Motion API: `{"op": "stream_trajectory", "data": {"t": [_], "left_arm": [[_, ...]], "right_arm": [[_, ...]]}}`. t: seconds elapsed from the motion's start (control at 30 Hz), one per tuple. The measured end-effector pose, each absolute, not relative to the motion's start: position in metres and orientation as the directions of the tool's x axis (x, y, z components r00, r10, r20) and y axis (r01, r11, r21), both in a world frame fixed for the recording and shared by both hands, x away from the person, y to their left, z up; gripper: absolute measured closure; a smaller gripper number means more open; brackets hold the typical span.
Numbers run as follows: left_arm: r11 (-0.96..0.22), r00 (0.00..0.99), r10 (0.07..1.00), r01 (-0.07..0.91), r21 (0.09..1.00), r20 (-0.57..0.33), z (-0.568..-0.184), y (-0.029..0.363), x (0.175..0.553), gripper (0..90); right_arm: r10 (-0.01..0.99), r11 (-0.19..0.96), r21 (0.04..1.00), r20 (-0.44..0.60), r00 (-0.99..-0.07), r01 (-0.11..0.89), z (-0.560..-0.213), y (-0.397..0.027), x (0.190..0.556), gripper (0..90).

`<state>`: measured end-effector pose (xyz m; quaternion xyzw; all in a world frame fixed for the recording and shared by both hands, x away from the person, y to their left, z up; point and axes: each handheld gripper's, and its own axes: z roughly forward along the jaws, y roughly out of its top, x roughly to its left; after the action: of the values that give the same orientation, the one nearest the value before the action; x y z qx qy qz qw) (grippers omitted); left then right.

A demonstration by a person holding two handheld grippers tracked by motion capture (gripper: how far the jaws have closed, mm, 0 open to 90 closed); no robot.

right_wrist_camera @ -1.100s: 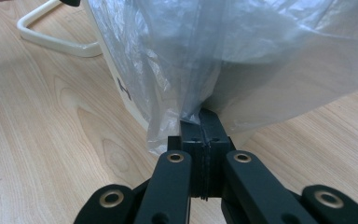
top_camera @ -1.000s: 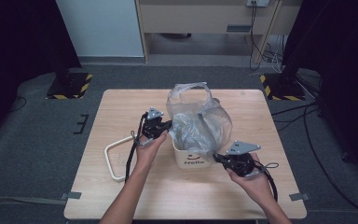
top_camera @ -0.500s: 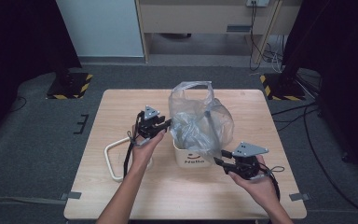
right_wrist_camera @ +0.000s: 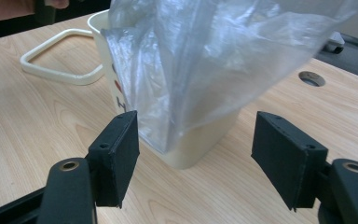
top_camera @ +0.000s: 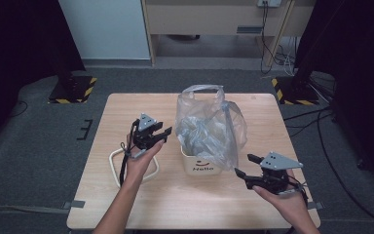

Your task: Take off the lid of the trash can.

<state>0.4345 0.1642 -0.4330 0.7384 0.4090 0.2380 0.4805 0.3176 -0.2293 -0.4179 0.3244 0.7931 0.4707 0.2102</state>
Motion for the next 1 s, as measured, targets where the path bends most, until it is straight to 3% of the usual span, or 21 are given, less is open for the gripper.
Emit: {"op": "stream_trajectory", "data": {"t": [0.37,0.67,0.73,1.0], "left_arm": [[-0.243,0.557,0.831,0.357,0.902,0.004,-0.427,0.167,0.426,50.8],[-0.249,0.581,0.814,0.355,0.901,-0.003,-0.423,0.16,0.418,43.4],[-0.246,0.602,0.798,0.356,0.901,-0.019,-0.421,0.159,0.416,45.3],[-0.247,0.611,0.792,0.348,0.904,-0.019,-0.412,0.151,0.411,33.4]], "right_arm": [[0.748,0.284,0.895,0.017,-0.663,0.343,-0.412,-0.264,0.318,29.9],[0.792,0.294,0.877,-0.001,-0.61,0.379,-0.416,-0.28,0.346,35.7],[0.796,0.292,0.879,-0.005,-0.606,0.376,-0.413,-0.28,0.354,37.1],[0.796,0.326,0.875,-0.05,-0.603,0.358,-0.391,-0.269,0.381,43.9]]}}
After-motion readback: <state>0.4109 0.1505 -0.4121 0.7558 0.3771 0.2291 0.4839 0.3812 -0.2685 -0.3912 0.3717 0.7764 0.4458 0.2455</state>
